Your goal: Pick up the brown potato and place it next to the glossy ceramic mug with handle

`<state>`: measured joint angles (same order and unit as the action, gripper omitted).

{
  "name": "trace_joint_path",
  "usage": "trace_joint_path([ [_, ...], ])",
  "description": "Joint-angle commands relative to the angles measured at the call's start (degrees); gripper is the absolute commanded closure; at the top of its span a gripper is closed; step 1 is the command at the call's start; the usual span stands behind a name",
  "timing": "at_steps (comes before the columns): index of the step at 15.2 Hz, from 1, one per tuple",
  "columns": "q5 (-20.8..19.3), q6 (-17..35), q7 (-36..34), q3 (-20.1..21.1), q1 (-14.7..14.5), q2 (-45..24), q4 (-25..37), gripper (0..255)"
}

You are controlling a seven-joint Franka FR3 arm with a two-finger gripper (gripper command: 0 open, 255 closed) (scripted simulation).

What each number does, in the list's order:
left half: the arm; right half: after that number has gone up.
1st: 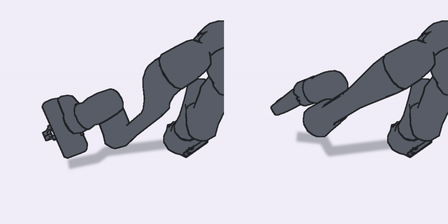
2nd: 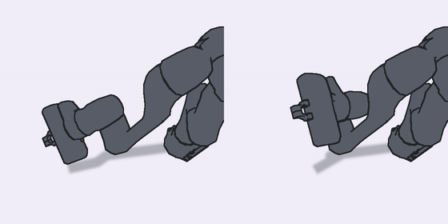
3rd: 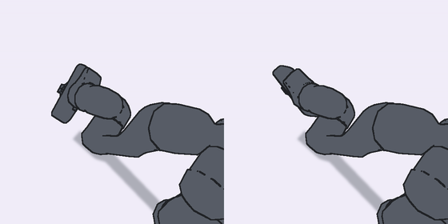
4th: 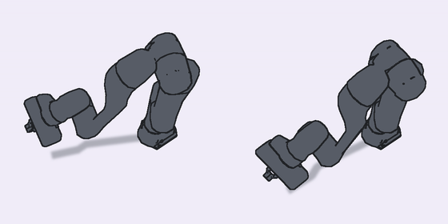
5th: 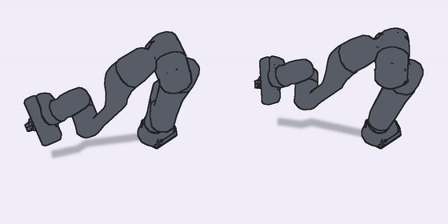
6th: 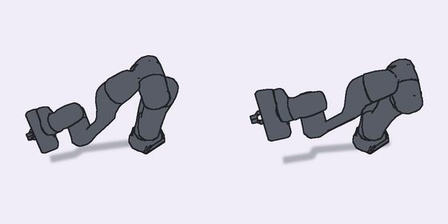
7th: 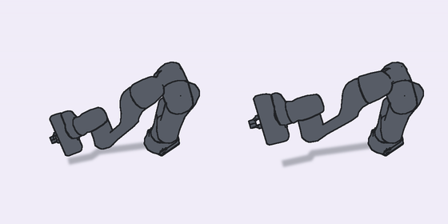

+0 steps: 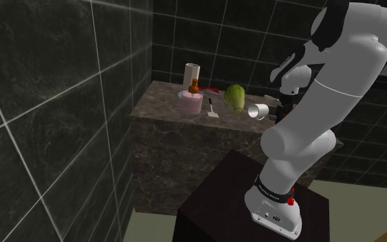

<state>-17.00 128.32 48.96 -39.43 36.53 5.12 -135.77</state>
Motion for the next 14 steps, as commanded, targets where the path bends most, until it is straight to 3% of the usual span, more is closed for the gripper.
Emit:
trace_joint_path([
  [1,0.0,0.0,0.01,-0.01,0.0,-0.02,-0.02,0],
  [2,-0.02,-0.02,-0.04,0.01,0.0,0.01,-0.03,0],
  [6,-1.36,-8.19,-1.44,1.71,-0.51,4.54,3.9,0],
  [14,-1.35,-8.18,-1.43,1.74,-0.48,4.54,3.89,0],
])
